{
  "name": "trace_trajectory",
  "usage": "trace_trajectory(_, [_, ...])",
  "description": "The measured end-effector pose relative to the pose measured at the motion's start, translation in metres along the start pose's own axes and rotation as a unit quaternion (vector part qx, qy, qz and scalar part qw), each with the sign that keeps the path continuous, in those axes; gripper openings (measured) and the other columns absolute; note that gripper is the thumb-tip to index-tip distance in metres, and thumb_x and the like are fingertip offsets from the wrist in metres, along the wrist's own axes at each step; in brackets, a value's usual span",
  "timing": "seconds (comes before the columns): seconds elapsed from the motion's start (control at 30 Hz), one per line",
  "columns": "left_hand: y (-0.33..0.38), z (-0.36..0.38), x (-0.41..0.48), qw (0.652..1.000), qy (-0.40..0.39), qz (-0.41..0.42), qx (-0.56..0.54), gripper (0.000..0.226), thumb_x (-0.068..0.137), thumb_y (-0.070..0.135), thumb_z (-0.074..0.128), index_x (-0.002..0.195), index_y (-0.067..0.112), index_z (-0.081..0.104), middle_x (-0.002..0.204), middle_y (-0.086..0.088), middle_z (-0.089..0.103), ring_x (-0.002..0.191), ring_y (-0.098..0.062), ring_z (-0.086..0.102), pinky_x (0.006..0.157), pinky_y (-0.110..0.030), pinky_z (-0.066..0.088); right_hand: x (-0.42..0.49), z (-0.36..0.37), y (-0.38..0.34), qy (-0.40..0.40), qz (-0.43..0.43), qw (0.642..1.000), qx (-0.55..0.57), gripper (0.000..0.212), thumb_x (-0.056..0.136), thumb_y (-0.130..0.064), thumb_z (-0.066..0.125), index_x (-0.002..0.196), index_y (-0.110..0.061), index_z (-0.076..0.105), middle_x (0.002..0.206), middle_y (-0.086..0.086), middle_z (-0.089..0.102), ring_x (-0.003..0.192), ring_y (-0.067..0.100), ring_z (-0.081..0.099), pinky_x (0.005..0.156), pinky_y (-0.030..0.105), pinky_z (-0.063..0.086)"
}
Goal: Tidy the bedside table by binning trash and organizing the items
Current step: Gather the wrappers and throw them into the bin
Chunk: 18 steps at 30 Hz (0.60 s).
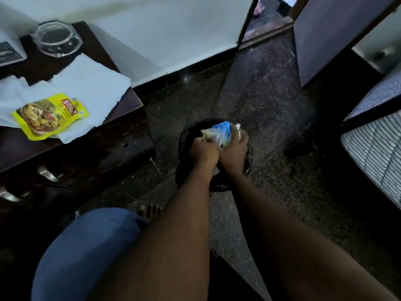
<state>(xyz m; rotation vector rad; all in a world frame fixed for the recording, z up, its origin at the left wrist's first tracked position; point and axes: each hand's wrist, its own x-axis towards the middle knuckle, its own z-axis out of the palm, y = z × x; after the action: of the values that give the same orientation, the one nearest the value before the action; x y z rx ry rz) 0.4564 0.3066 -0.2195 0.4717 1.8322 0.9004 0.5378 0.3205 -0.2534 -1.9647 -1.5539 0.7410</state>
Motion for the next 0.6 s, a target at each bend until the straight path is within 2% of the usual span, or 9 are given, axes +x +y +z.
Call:
trace_trajectory(0.07, [-0.006,-0.004,0.003,0.999,-0.035,-0.028,0.006,0.036,0.104,0.029,0.046,0.132,0.011,0.061,0.128,-0.011,0.066,0.109,-0.032,0.065,0.088,-0.04,0.057,-0.005,-0.001,0.008,-0.065,0.053,0.996,-0.038,0.093,0.084,-0.074,0.064,0.159,-0.028,0.033,0.168,0.009,0.021,0.153,0.03,0.026,0.12,0.052,0.034])
trace_trajectory(0.13, [-0.009,-0.009,0.003,0.997,-0.069,-0.044,-0.002,0.038,0.105,0.023,0.046,0.138,0.008,0.057,0.131,-0.014,0.064,0.106,-0.031,0.065,0.082,-0.037,0.058,-0.01,-0.003,0.01,-0.082,0.049,0.995,-0.029,0.083,0.09,-0.067,0.062,0.156,-0.022,0.041,0.164,0.009,0.033,0.149,0.03,0.037,0.115,0.045,0.038])
trace_trajectory(0.2, [-0.004,-0.015,0.001,0.994,-0.088,-0.052,-0.03,0.043,0.105,0.016,0.041,0.147,0.006,0.049,0.14,-0.015,0.058,0.116,-0.034,0.062,0.089,-0.039,0.056,-0.014,-0.005,0.007,-0.078,0.036,0.996,-0.013,0.067,0.097,-0.055,0.062,0.151,-0.017,0.048,0.156,0.01,0.046,0.139,0.029,0.048,0.107,0.039,0.041])
trace_trajectory(0.23, [-0.002,-0.016,0.002,0.994,-0.088,-0.05,-0.033,0.045,0.104,0.016,0.04,0.146,0.005,0.049,0.142,-0.016,0.057,0.121,-0.037,0.06,0.096,-0.044,0.055,-0.015,-0.005,0.005,-0.069,0.037,0.997,-0.01,0.06,0.099,-0.05,0.06,0.148,-0.016,0.051,0.152,0.011,0.051,0.136,0.03,0.051,0.104,0.037,0.043])
trace_trajectory(0.3, [-0.009,-0.014,0.008,0.995,-0.082,-0.048,-0.027,0.05,0.095,0.022,0.04,0.139,0.004,0.056,0.137,-0.019,0.061,0.119,-0.039,0.062,0.101,-0.051,0.054,-0.019,-0.006,0.002,-0.053,0.043,0.998,-0.009,0.049,0.103,-0.044,0.056,0.141,-0.013,0.056,0.141,0.013,0.06,0.128,0.032,0.057,0.097,0.036,0.044])
trace_trajectory(0.37, [-0.01,-0.017,0.005,0.995,-0.088,-0.039,-0.017,0.049,0.092,0.022,0.038,0.133,0.006,0.06,0.132,-0.016,0.065,0.111,-0.036,0.065,0.099,-0.053,0.055,-0.025,-0.01,0.001,-0.043,0.04,0.998,-0.008,0.04,0.105,-0.039,0.054,0.133,-0.012,0.061,0.13,0.012,0.067,0.119,0.032,0.062,0.086,0.032,0.041])
trace_trajectory(0.43, [0.002,-0.027,-0.011,0.996,-0.089,-0.014,0.012,0.04,0.101,0.012,0.04,0.133,0.004,0.061,0.125,-0.008,0.064,0.109,-0.031,0.063,0.099,-0.044,0.054,-0.032,-0.016,-0.004,-0.04,0.034,0.999,0.005,0.031,0.105,-0.034,0.055,0.124,-0.012,0.065,0.12,0.01,0.071,0.111,0.029,0.064,0.08,0.03,0.039])
trace_trajectory(0.5, [0.011,-0.036,-0.023,0.995,-0.08,0.024,0.056,0.036,0.103,0.008,0.043,0.132,0.003,0.063,0.125,-0.014,0.066,0.113,-0.033,0.063,0.098,-0.039,0.053,-0.04,-0.024,-0.014,-0.047,0.007,0.999,0.017,0.024,0.104,-0.031,0.058,0.115,-0.012,0.069,0.112,0.008,0.073,0.104,0.026,0.066,0.079,0.032,0.045])
trace_trajectory(0.6, [0.014,-0.047,-0.038,0.989,-0.085,0.077,0.089,0.032,0.101,0.01,0.048,0.126,0.007,0.068,0.125,-0.015,0.069,0.114,-0.032,0.065,0.102,-0.045,0.054,-0.051,-0.035,-0.03,-0.055,-0.042,0.997,0.017,0.018,0.1,-0.029,0.064,0.107,-0.016,0.073,0.102,0.003,0.076,0.093,0.019,0.069,0.08,0.033,0.053])
